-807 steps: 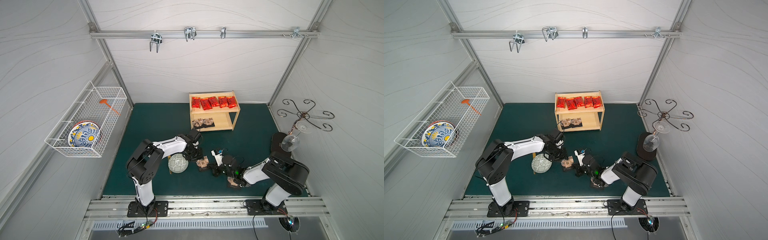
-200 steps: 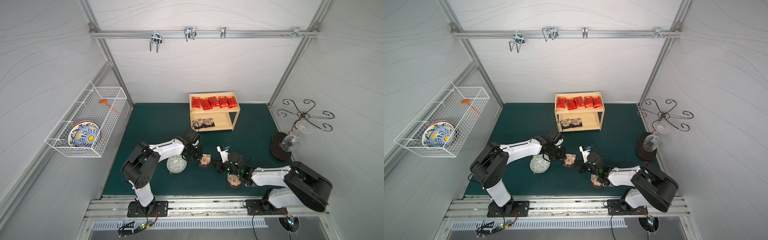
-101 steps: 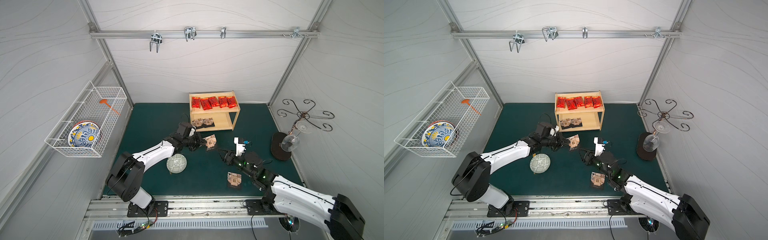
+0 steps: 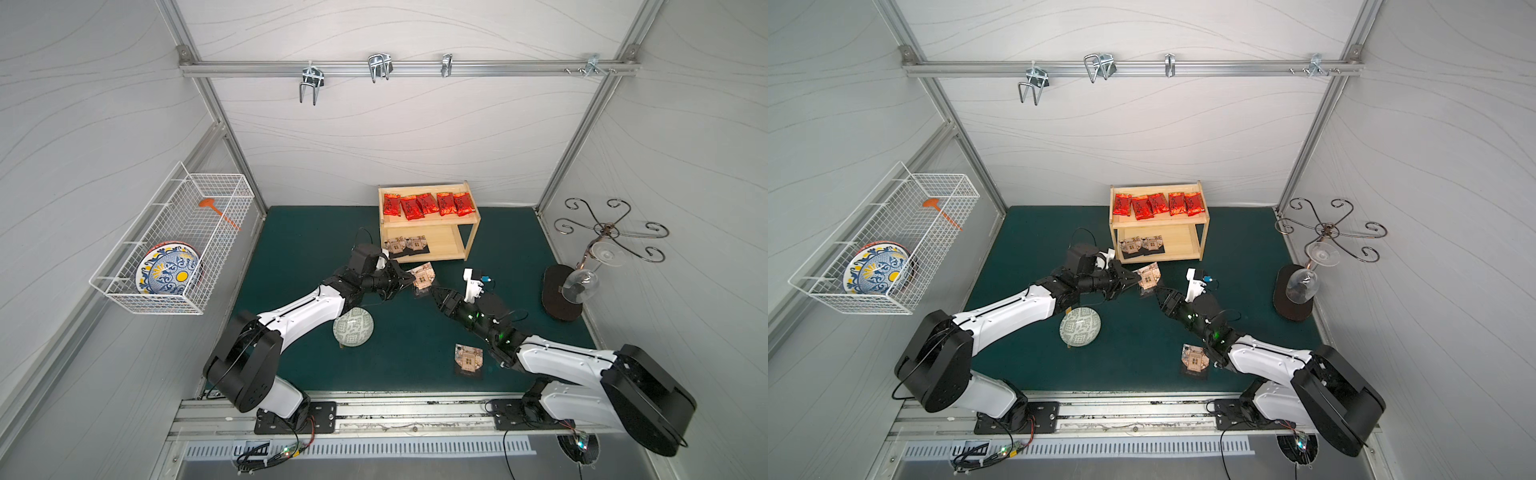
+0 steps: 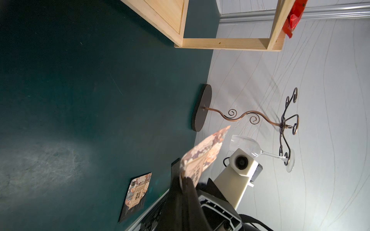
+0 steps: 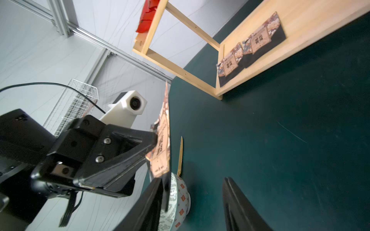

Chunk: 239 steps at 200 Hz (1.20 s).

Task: Place the tea bags on the shelf by color
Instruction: Pick up the tea bag from the center of the board.

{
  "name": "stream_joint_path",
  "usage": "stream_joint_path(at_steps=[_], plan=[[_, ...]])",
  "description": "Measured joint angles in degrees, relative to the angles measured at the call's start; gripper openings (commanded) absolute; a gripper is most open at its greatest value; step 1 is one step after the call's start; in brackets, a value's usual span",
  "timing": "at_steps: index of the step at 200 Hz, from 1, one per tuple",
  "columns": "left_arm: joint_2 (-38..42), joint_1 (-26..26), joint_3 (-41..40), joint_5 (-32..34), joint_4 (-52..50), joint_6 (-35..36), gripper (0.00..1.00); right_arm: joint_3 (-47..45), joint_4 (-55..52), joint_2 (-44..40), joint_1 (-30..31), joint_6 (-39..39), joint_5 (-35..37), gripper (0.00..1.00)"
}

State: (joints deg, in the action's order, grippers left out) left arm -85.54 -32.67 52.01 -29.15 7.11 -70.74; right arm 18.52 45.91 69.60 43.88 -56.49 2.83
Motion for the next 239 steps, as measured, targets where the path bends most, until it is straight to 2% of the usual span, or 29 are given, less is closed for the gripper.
stream_joint_path(at_steps=[60,142,239], plan=[[0.00,0.00,-0.92,0.07,0.48,-0.70,0.00,0.15,10.36,7.15,-0.02,-4.31,-2.38,0.24],[0.02,0.00,-2.03,1.20,2.19,-1.40,0.00,-1.25,14.56,7.26,1.05,-6.73,-2.84,0.28],[0.33,-0.39,-2.67,2.27,3.87,-2.14,0.00,-2.10,17.86,9.88,1.64,-7.61,-2.82,0.03]])
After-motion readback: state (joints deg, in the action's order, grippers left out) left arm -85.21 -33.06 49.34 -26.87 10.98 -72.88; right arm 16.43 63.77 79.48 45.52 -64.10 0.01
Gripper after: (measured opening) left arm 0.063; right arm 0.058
